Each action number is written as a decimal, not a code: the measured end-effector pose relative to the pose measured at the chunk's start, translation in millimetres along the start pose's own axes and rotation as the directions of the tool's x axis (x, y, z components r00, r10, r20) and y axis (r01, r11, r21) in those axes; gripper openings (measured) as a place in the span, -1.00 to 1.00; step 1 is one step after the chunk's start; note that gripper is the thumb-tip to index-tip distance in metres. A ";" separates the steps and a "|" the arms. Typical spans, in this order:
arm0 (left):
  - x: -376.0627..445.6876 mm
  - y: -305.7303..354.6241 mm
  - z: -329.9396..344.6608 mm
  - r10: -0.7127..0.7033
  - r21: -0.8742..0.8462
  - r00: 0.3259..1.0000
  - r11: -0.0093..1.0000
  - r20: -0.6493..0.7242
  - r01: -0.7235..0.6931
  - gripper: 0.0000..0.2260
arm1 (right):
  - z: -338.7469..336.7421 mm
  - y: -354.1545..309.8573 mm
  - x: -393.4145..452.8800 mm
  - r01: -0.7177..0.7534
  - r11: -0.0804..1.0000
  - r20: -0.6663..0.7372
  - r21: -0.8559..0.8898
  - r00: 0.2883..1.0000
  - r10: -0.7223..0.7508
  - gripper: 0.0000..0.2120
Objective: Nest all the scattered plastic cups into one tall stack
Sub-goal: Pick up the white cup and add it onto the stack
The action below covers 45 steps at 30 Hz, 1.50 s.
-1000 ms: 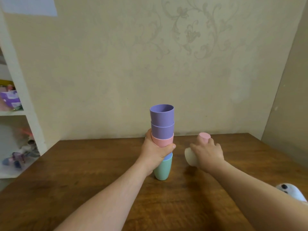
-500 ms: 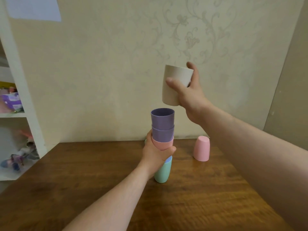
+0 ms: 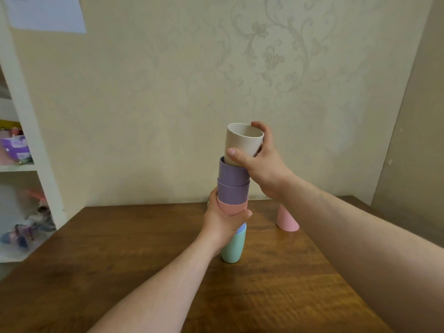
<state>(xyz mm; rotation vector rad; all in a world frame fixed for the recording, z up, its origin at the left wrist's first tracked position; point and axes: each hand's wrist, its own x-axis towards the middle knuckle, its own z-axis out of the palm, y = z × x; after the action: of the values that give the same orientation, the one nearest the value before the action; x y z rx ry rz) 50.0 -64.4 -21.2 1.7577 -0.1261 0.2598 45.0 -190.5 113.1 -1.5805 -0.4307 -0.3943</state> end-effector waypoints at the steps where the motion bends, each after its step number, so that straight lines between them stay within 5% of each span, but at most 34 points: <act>1: -0.4 1.4 -0.2 -0.003 0.007 1.000 1.000 -0.003 0.003 -0.33 | 1.2 1.1 -0.2 0.002 1.000 -0.001 -0.013 1.000 -0.002 -0.14; 8: -1.0 2.5 -0.1 -0.011 0.022 1.000 1.000 -0.005 0.011 -0.44 | 10.0 12.3 -4.2 -0.008 0.980 0.057 -0.199 0.998 0.020 -0.10; 18: 3.2 0.8 2.7 0.025 0.093 0.999 0.995 -0.021 -0.023 -0.51 | 15.3 20.2 -11.1 -0.032 0.994 0.043 -0.101 0.998 0.037 -0.15; 24: 4.7 1.1 4.8 0.012 0.053 0.999 0.999 -0.050 -0.010 -0.60 | -14.6 26.6 -10.2 -0.062 0.984 0.208 -0.167 0.973 0.097 0.15; 28: 9.8 -11.2 5.3 -0.028 -0.078 0.999 0.997 -0.021 0.026 -0.37 | -64.6 43.3 -7.9 -0.207 0.961 -0.049 -0.182 0.978 0.202 -0.11; 31: 18.0 -13.5 7.4 -0.017 -0.109 1.000 0.994 -0.002 0.017 -0.39 | -109.5 80.9 -2.8 -0.363 0.766 -0.250 -0.531 0.931 0.268 -0.17; 34: 23.6 -12.5 8.5 -0.005 -0.122 1.000 0.993 0.017 0.007 -0.40 | -125.6 113.5 -0.1 -0.377 0.422 -0.188 -0.825 0.886 0.424 -0.19; 37: 27.2 -12.5 7.9 -0.004 -0.119 0.999 0.993 0.036 0.008 -0.39 | -122.1 135.0 -3.4 -0.251 0.208 -0.101 -0.945 0.832 0.545 -0.25; 45: 27.3 -13.5 6.5 0.008 -0.112 0.999 0.994 0.035 -0.004 -0.43 | -117.7 151.3 -13.8 -0.292 0.284 -0.135 -0.913 0.875 0.465 -0.46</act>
<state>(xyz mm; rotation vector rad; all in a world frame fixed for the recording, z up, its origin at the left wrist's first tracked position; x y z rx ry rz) 80.2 -66.5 -28.6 1.6514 -0.1688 0.2219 109.7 -314.7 -18.5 -2.7882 0.1632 -0.0880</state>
